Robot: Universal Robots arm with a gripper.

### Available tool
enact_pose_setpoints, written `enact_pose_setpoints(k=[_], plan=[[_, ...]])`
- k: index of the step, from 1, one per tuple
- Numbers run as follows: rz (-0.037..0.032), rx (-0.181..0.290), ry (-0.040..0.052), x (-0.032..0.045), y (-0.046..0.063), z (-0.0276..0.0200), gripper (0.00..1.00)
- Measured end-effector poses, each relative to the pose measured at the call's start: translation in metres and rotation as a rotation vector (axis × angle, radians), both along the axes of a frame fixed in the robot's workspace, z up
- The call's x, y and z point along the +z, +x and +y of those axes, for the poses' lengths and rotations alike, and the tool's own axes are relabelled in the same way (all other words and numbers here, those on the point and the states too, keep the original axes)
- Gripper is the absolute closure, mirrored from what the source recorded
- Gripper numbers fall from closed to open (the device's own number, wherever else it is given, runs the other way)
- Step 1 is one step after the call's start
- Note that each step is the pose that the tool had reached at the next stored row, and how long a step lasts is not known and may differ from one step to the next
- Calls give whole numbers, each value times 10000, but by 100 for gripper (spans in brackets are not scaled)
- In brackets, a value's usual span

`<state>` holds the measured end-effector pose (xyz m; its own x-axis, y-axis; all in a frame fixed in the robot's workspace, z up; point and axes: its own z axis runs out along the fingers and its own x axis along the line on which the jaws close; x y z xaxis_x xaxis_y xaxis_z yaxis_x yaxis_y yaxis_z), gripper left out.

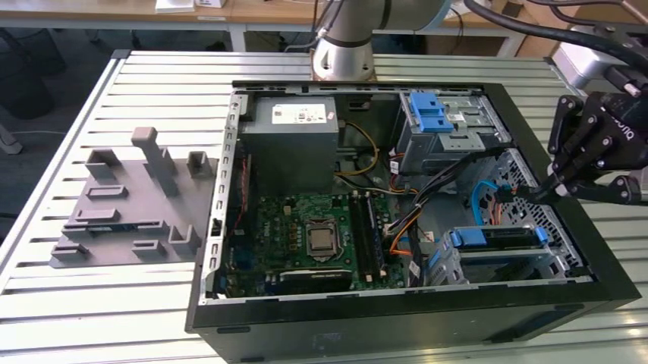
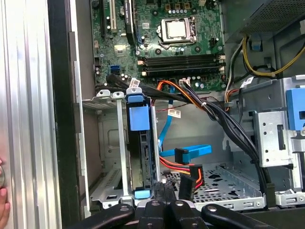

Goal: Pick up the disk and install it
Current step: 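Insert the first disk wire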

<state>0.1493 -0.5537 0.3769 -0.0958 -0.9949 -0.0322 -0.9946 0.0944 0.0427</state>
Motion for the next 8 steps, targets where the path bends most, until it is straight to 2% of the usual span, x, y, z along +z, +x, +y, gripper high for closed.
enact_pose_setpoints(k=[5,8], plan=[[0,-14,-31,-8,0,3,89],[1,-84,-66,-14,0,20,89]])
